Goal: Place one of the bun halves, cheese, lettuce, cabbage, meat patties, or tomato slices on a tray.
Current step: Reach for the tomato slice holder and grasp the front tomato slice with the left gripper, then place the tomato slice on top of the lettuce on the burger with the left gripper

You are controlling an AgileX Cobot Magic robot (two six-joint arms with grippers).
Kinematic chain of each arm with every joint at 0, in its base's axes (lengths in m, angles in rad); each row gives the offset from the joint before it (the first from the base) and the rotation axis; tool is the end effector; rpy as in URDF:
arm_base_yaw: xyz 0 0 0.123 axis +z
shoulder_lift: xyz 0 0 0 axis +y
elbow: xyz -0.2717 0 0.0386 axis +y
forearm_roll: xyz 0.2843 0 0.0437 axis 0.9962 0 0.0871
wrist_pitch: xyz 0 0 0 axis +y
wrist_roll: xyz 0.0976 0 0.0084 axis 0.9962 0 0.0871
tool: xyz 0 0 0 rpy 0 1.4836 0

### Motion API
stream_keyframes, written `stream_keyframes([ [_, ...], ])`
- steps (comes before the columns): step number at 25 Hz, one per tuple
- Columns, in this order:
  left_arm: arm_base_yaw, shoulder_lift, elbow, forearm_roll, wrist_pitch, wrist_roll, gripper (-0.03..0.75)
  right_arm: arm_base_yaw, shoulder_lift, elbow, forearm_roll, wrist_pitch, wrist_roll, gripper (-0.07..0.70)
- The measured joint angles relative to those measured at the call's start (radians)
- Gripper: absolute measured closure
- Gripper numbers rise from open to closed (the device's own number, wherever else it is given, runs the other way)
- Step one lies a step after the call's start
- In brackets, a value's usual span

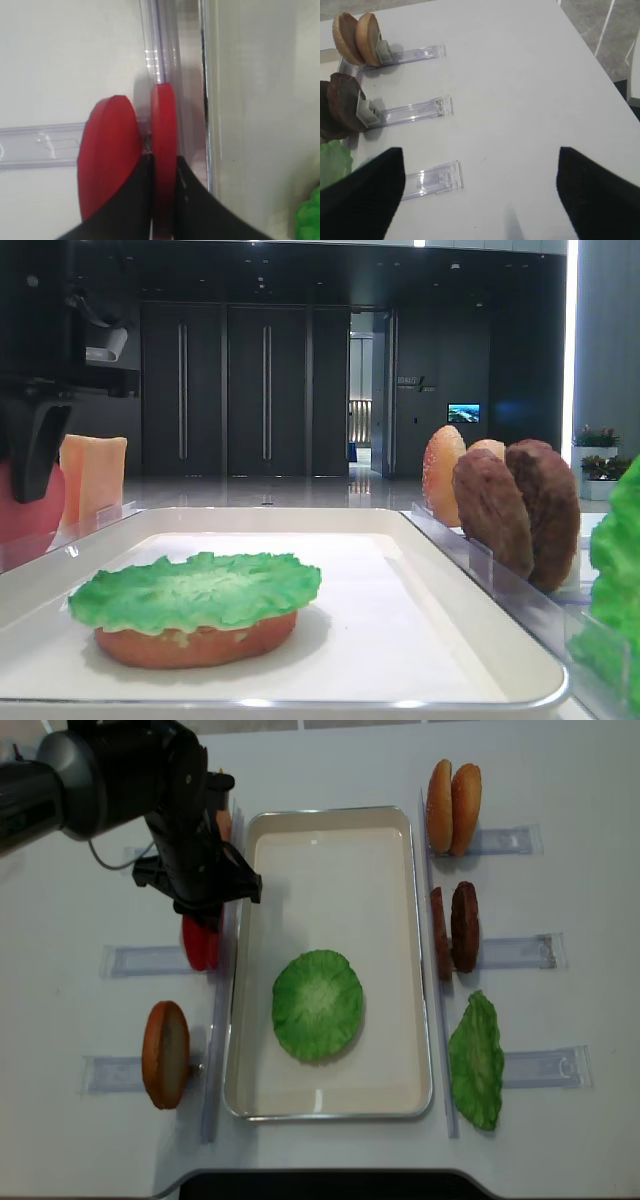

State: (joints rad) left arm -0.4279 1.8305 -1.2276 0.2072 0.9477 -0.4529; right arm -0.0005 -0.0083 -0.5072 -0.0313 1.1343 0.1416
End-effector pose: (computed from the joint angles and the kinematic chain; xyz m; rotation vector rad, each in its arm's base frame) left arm 0.3500 -0.1416 0.1545 0.1292 2.9630 0.1670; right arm 0.0381 -0.0028 0.2878 0.1524 2.0968 0.0471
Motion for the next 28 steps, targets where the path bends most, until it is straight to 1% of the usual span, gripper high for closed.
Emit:
stream_keyframes([
  [2,0.000,-0.001,0.000,0.000,0.005,0.002,0.657,0.000,0.000,0.000,0.000,0.000,0.000,0.047],
  [5,0.000,-0.030,0.000,-0.003,0.017,0.035,0.658,0.000,0.000,0.000,0.000,0.000,0.000,0.047],
  [9,0.000,-0.130,0.000,-0.053,0.038,0.086,0.658,0.000,0.000,0.000,0.000,0.000,0.000,0.047],
  [12,0.000,-0.214,0.000,-0.146,0.045,0.135,0.659,0.000,0.000,0.000,0.000,0.000,0.000,0.047],
  [16,0.000,-0.298,0.015,-0.349,0.046,0.268,0.659,0.000,0.000,0.000,0.000,0.000,0.000,0.047],
  [18,0.000,-0.332,0.061,-0.476,0.010,0.355,0.659,0.000,0.000,0.000,0.000,0.000,0.000,0.047],
  [23,0.000,-0.368,0.240,-0.746,-0.091,0.589,0.659,0.000,0.000,0.000,0.000,0.000,0.000,0.047],
  [26,0.000,-0.368,0.344,-0.899,-0.160,0.757,0.659,0.000,0.000,0.000,0.000,0.000,0.000,0.047],
  [28,0.000,-0.368,0.390,-0.997,-0.202,0.861,0.659,0.000,0.000,0.000,0.000,0.000,0.000,0.047],
])
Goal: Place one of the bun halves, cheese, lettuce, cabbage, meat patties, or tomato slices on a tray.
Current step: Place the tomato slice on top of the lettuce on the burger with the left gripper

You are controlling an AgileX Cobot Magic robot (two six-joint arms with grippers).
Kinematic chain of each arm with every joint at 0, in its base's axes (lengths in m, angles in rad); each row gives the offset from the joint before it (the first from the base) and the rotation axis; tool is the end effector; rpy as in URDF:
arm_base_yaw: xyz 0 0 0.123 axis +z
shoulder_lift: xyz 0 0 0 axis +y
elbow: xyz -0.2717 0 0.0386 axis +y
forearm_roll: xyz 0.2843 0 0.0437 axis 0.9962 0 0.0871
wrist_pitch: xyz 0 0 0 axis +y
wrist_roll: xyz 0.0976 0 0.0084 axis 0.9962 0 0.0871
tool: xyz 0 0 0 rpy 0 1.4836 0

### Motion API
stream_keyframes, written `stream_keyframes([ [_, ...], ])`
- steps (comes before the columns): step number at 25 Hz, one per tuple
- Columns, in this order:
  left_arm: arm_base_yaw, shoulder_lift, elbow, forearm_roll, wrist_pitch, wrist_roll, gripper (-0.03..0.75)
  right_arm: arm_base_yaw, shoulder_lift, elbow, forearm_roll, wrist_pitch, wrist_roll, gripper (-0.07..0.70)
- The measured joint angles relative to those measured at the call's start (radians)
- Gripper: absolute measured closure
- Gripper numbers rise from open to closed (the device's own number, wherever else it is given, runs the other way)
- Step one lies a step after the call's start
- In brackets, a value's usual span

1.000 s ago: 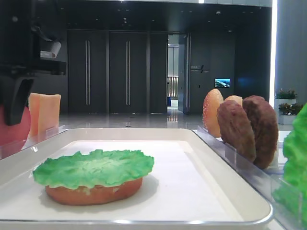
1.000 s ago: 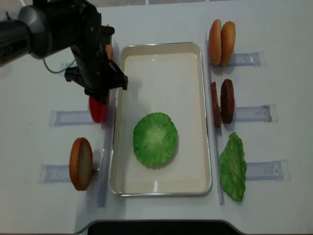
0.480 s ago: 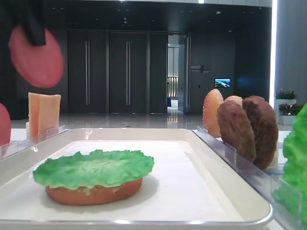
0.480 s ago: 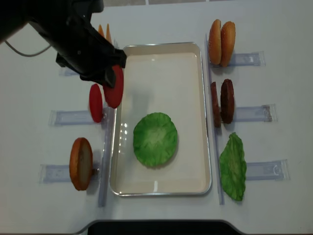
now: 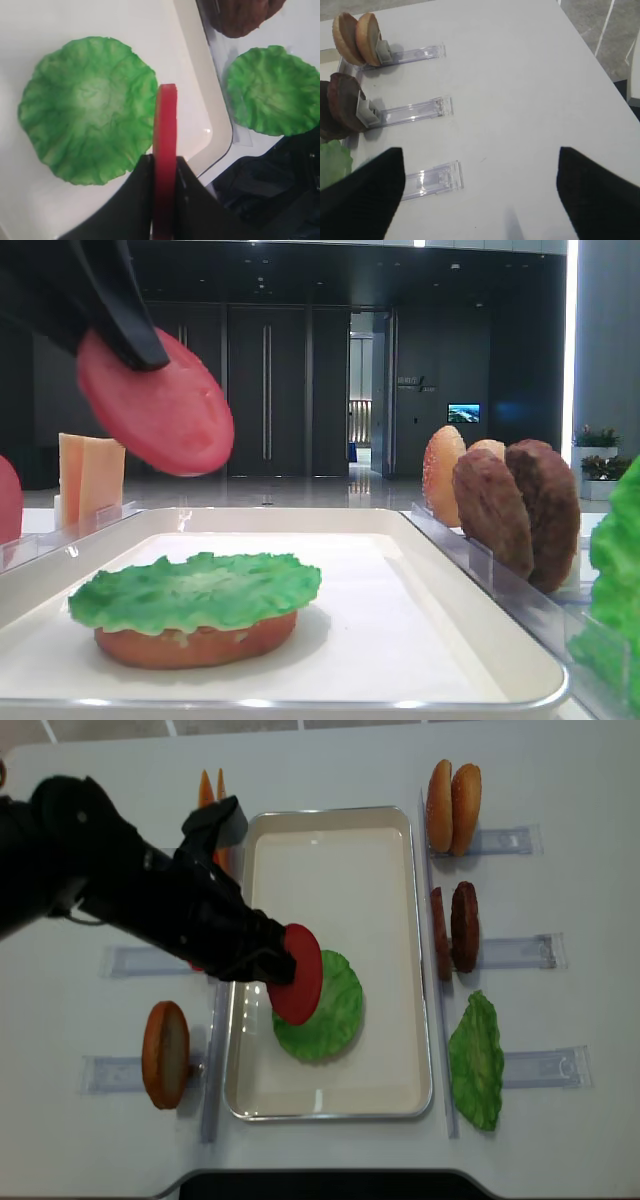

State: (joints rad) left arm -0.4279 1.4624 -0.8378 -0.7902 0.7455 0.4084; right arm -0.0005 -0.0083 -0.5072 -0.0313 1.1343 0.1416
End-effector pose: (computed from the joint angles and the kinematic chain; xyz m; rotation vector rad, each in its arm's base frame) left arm 0.2560 -0.1687 0.1895 0.4341 2.7121 -0.8726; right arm 0.0381 -0.0028 0.2878 0.1524 2.0968 0.0471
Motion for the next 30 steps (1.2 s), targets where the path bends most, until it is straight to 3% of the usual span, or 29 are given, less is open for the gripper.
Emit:
stream_keyframes([
  [4,0.000,0.013,0.053,-0.134,-0.046,0.145,0.659,0.000,0.000,0.000,0.000,0.000,0.000,0.047],
  [13,0.000,0.149,0.058,-0.295,-0.074,0.282,0.659,0.000,0.000,0.000,0.000,0.000,0.000,0.047],
  [30,0.000,0.239,0.058,-0.366,-0.080,0.362,0.659,0.000,0.000,0.000,0.000,0.000,0.000,0.047],
])
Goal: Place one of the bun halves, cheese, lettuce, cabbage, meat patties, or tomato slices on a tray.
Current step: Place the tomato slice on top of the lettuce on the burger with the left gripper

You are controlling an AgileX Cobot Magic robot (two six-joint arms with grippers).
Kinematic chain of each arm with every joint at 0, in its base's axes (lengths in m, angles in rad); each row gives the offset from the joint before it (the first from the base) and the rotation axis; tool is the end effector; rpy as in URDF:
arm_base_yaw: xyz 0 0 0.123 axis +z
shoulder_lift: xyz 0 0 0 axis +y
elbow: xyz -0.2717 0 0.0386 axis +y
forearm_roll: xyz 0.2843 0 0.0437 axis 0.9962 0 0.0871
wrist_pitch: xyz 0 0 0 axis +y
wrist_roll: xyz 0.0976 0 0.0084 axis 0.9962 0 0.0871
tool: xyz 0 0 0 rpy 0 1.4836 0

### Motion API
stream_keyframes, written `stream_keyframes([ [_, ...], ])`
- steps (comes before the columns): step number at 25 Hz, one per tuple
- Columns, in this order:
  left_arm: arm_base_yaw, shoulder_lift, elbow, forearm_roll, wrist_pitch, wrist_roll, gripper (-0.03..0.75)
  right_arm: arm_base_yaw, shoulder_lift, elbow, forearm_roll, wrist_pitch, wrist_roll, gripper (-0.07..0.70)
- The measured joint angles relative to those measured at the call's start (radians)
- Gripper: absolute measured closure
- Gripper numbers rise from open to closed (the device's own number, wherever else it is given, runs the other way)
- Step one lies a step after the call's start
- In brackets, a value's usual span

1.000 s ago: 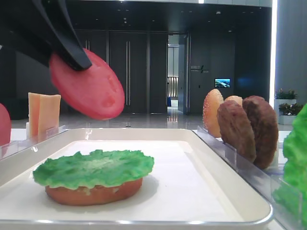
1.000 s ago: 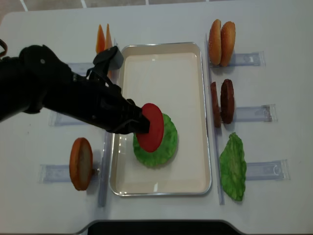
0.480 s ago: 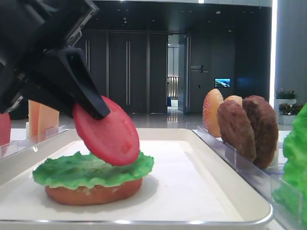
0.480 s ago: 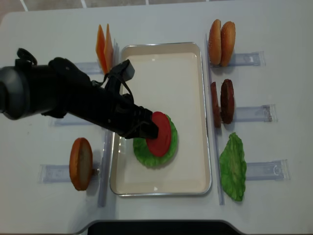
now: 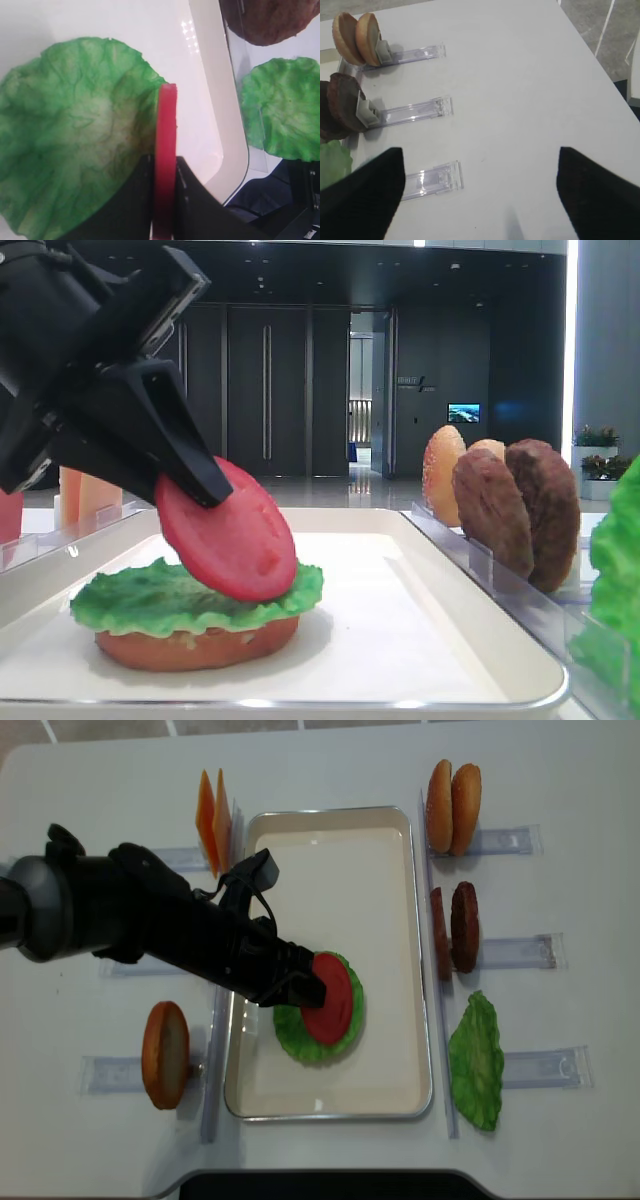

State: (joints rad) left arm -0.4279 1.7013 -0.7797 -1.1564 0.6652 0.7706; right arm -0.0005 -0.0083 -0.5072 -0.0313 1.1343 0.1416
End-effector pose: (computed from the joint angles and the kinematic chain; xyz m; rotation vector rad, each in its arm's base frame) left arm 0.2626 -0.1807 0.1139 0.3781 2.7563 -1.0177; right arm 0.0381 -0.0028 0.2878 0.1524 2.0968 0.0471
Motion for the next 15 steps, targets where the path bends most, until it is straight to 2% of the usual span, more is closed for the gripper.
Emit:
stream_keyframes([
  [3,0.000,0.000,0.000,0.012,-0.001,0.001,0.652,0.000,0.000,0.000,0.000,0.000,0.000,0.047],
  [5,0.000,0.000,-0.001,0.028,-0.006,-0.003,0.603,0.000,0.000,0.000,0.000,0.000,0.000,0.047],
  [6,0.000,0.000,-0.002,0.044,-0.008,-0.013,0.561,0.000,0.000,0.000,0.000,0.000,0.000,0.047],
  [8,0.000,0.001,-0.012,0.082,-0.015,-0.048,0.430,0.000,0.000,0.000,0.000,0.000,0.000,0.047],
  [11,0.010,0.000,-0.047,0.182,-0.020,-0.145,0.165,0.000,0.000,0.000,0.000,0.000,0.000,0.047],
  [13,0.014,-0.013,-0.081,0.294,-0.020,-0.236,0.072,0.000,0.000,0.000,0.000,0.000,0.000,0.047],
  [15,0.018,-0.036,-0.124,0.420,-0.018,-0.350,0.041,0.000,0.000,0.000,0.000,0.000,0.000,0.047],
])
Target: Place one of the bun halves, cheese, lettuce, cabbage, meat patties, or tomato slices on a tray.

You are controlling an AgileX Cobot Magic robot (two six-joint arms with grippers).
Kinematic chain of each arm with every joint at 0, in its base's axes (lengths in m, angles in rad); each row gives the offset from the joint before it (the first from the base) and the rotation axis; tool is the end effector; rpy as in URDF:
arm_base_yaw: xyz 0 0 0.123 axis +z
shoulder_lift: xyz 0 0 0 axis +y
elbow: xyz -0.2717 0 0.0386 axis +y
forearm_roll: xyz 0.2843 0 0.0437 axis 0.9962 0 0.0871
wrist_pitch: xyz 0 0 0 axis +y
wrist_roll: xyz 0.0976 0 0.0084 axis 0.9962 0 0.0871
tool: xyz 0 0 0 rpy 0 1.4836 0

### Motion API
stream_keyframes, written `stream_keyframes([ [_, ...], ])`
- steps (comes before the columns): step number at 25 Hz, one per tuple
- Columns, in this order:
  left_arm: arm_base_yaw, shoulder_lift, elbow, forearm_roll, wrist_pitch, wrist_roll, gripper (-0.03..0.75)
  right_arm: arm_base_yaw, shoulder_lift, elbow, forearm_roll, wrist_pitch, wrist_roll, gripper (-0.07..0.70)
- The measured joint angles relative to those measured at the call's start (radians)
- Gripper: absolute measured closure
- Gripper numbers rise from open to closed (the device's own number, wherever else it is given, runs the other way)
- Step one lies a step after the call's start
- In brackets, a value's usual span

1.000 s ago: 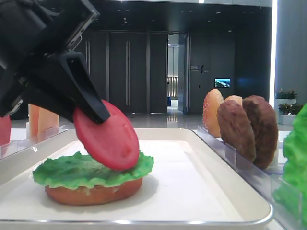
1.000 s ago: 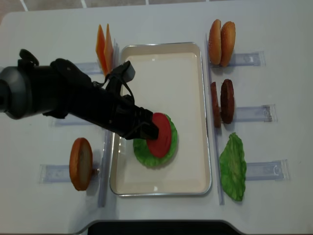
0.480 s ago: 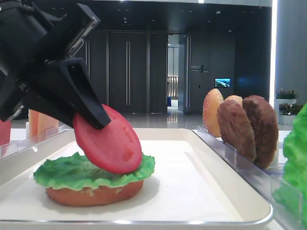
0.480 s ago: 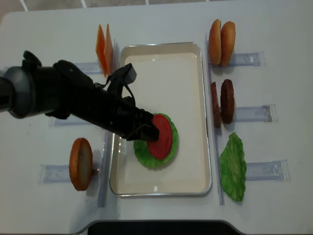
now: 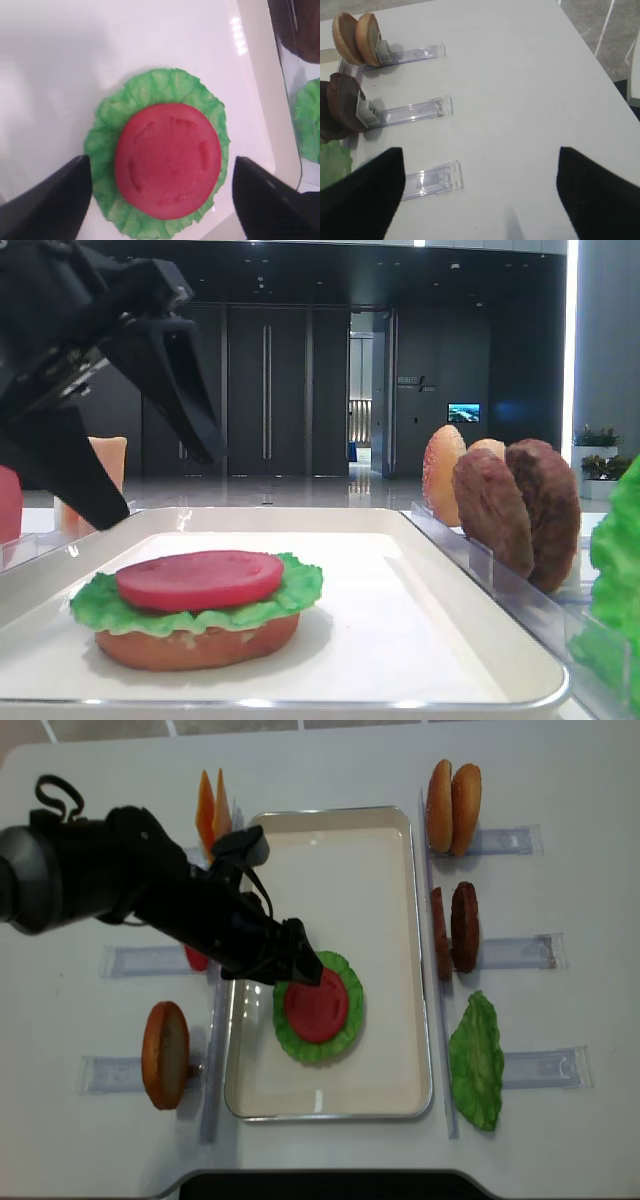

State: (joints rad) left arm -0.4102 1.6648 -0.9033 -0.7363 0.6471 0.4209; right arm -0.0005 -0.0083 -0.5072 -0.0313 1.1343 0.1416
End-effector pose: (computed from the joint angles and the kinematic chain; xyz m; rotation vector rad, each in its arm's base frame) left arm 0.2900 -0.1694 0.1423 0.4031 2.7834 -0.7327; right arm 0.0381 -0.0028 0.2878 0.1524 2.0968 0.0471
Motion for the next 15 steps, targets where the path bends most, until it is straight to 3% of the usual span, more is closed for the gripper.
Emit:
stream_keyframes([
  [4,0.010,-0.051,-0.122,0.214,0.073,-0.165,0.025,0.000,0.000,0.000,0.000,0.000,0.000,0.047],
  [11,0.011,-0.097,-0.396,0.511,0.260,-0.353,0.024,0.000,0.000,0.000,0.000,0.000,0.000,0.047],
  [15,0.032,-0.099,-0.466,0.646,0.373,-0.430,0.024,0.000,0.000,0.000,0.000,0.000,0.000,0.047],
])
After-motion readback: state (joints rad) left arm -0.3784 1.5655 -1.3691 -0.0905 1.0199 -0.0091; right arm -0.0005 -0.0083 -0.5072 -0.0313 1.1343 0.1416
